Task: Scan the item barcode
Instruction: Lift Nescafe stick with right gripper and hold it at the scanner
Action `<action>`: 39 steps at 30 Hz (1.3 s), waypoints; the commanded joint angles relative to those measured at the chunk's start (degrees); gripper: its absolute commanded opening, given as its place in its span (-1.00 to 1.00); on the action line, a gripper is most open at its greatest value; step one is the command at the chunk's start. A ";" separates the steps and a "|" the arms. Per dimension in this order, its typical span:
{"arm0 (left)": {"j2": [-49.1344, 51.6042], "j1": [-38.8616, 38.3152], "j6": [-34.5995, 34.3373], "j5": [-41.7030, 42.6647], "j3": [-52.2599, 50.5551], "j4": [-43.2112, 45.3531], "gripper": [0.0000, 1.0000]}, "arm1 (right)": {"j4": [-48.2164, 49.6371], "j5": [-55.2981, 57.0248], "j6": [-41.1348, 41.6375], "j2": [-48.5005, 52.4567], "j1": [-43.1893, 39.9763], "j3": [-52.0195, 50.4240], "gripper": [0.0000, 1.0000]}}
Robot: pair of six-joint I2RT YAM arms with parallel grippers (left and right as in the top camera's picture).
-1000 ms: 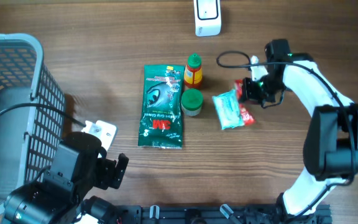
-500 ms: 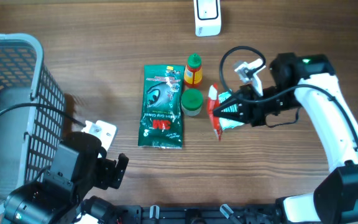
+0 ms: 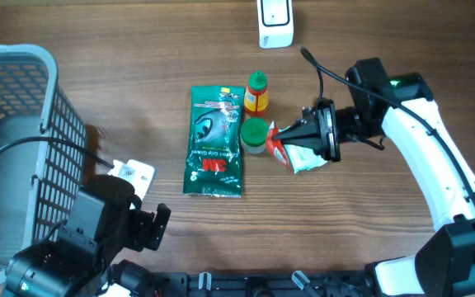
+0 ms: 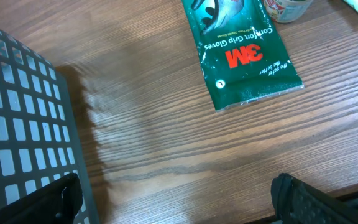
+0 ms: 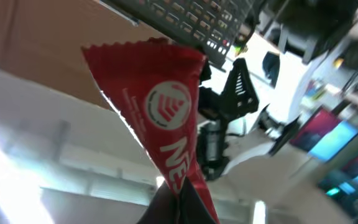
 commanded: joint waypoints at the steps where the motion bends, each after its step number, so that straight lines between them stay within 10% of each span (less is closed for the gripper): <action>1: -0.15 0.22 0.48 0.50 0.15 0.13 1.00 | 4.39 -4.81 11.56 -1.05 0.02 0.13 -0.91; 16: -0.15 0.22 0.48 0.50 0.15 0.13 1.00 | 11.50 -4.48 11.80 -1.05 -0.04 0.13 -0.91; 22: -0.15 0.22 0.48 0.50 0.15 0.13 1.00 | 21.86 -0.37 -3.63 -1.05 -0.04 0.13 -0.91; 26: -0.15 0.22 0.48 0.50 0.15 0.13 1.00 | 21.33 37.48 -1.42 -1.07 -0.04 0.13 -0.91; 39: -0.15 0.22 0.48 0.50 0.15 0.13 1.00 | -0.26 81.15 7.74 -30.42 -2.19 0.13 -0.91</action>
